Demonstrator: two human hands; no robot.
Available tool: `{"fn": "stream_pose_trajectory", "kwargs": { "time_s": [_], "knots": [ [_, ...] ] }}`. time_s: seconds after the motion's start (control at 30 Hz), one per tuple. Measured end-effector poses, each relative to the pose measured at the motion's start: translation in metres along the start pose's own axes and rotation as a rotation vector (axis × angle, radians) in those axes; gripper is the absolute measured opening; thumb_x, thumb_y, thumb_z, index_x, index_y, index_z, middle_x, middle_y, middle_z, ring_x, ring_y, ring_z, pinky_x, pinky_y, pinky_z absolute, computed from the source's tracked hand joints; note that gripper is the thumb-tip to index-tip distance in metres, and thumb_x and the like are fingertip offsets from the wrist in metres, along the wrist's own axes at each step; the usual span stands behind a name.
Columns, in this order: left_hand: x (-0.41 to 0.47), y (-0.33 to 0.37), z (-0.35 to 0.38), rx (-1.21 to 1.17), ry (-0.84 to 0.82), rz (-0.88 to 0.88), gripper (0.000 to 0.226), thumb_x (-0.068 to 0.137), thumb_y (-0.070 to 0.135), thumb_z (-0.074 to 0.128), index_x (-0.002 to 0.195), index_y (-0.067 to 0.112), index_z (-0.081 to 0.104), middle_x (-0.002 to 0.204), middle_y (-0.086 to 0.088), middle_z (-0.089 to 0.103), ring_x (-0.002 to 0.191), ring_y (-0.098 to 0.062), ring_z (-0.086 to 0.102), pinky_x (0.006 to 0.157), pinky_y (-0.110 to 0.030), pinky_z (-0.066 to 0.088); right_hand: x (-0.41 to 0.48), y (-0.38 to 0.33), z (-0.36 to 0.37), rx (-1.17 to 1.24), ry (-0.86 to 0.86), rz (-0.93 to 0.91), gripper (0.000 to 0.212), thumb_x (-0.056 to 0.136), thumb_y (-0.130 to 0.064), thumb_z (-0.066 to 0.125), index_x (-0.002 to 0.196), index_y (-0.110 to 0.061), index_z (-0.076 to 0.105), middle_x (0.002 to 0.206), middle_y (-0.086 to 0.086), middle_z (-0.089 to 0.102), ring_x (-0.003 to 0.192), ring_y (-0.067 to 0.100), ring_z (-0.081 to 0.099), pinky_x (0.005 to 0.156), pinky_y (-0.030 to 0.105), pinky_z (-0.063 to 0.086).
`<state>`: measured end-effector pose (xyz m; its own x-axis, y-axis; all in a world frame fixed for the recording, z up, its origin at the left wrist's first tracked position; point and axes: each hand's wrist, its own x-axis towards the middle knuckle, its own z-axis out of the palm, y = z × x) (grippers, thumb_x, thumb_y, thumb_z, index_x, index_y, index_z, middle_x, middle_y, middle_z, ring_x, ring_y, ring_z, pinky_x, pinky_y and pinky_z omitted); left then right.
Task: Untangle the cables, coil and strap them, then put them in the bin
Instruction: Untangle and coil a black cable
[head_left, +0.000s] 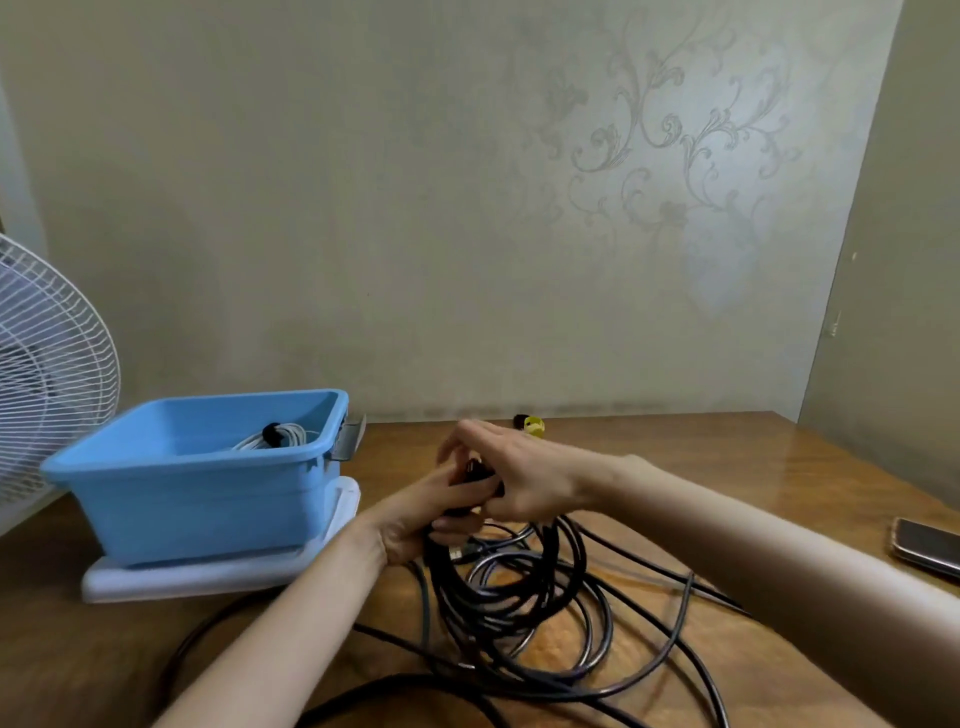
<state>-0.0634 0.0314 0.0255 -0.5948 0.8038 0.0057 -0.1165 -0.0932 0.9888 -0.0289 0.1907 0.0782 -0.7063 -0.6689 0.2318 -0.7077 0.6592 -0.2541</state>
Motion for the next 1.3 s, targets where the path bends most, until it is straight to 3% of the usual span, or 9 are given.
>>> {"fn": "stream_pose_trajectory", "kwargs": {
  "time_s": [0.1,0.2,0.27,0.37,0.6,0.77,0.9,1.07,1.3],
  "knots": [
    [0.004,-0.014,-0.009,-0.156,0.157,0.003,0.038,0.071,0.033,0.080,0.091,0.009,0.058,0.060,0.002,0.053,0.034,0.002,0.026,0.031,-0.009,0.020,0.009,0.024,0.001,0.291,0.034,0.081,0.036,0.084,-0.023,0.071,0.118,-0.022,0.057,0.111,-0.009,0.054,0.085,0.001,0.054,0.078,0.020,0.048],
    [0.011,-0.021,-0.011,-0.209,0.442,-0.004,0.030,0.080,0.027,0.069,0.096,0.005,0.057,0.064,-0.005,0.057,0.032,-0.001,0.027,0.031,-0.011,0.018,0.029,0.085,0.005,0.521,0.310,0.323,0.017,0.091,-0.028,0.063,0.101,-0.014,0.067,0.091,-0.005,0.067,0.082,0.013,0.062,0.080,0.033,0.051],
    [0.015,-0.024,-0.011,-0.113,0.584,-0.003,0.026,0.084,0.025,0.067,0.096,0.006,0.057,0.059,-0.004,0.053,0.033,-0.003,0.029,0.032,-0.013,0.020,0.045,0.144,0.014,0.302,0.435,0.568,0.021,0.092,-0.022,0.062,0.108,-0.010,0.066,0.099,0.005,0.067,0.091,0.023,0.063,0.083,0.037,0.050],
    [0.017,-0.028,-0.013,-0.125,0.646,0.023,0.020,0.084,0.023,0.068,0.083,0.009,0.054,0.062,-0.007,0.058,0.034,-0.004,0.033,0.031,-0.012,0.021,0.068,0.218,0.038,-0.107,0.267,0.731,0.040,0.094,-0.024,0.055,0.134,-0.018,0.050,0.139,0.008,0.048,0.126,0.029,0.047,0.101,0.038,0.040],
    [0.021,-0.029,-0.020,-0.340,0.622,0.032,0.018,0.085,0.019,0.062,0.086,0.006,0.051,0.065,-0.009,0.062,0.031,-0.003,0.029,0.030,-0.011,0.020,0.128,0.287,0.071,-0.135,0.081,0.846,0.055,0.099,-0.039,0.042,0.147,-0.014,0.031,0.153,0.012,0.031,0.140,0.033,0.028,0.113,0.045,0.027],
    [0.023,-0.030,-0.017,-0.399,0.610,0.032,0.023,0.079,0.021,0.066,0.091,0.006,0.052,0.064,-0.008,0.058,0.032,-0.002,0.030,0.030,-0.010,0.021,0.134,0.284,0.082,-0.266,0.114,0.871,0.032,0.095,-0.020,0.052,0.125,-0.008,0.057,0.136,0.015,0.043,0.131,0.039,0.034,0.105,0.049,0.037],
    [0.021,-0.028,-0.013,-0.393,0.604,0.049,0.014,0.090,0.016,0.058,0.093,0.004,0.052,0.068,-0.009,0.061,0.032,-0.001,0.031,0.030,-0.010,0.022,0.114,0.262,0.071,-0.206,0.142,0.859,0.020,0.085,-0.008,0.059,0.103,-0.010,0.068,0.110,0.011,0.064,0.103,0.031,0.058,0.089,0.039,0.049],
    [0.020,-0.026,-0.012,-0.390,0.611,0.040,0.019,0.092,0.019,0.057,0.099,0.002,0.056,0.068,-0.009,0.063,0.034,-0.002,0.033,0.031,-0.010,0.023,0.073,0.214,0.049,-0.108,-0.046,0.762,0.026,0.078,-0.007,0.069,0.103,-0.014,0.069,0.091,0.003,0.061,0.085,0.018,0.058,0.072,0.025,0.049],
    [0.013,-0.025,-0.003,-0.385,0.644,0.059,0.025,0.090,0.031,0.060,0.093,0.006,0.056,0.067,-0.007,0.065,0.034,-0.001,0.032,0.032,-0.009,0.023,0.010,0.171,0.026,0.141,-0.018,0.762,0.028,0.084,0.002,0.060,0.110,-0.010,0.065,0.083,-0.003,0.059,0.072,0.007,0.059,0.061,0.015,0.046]
  ]
}}
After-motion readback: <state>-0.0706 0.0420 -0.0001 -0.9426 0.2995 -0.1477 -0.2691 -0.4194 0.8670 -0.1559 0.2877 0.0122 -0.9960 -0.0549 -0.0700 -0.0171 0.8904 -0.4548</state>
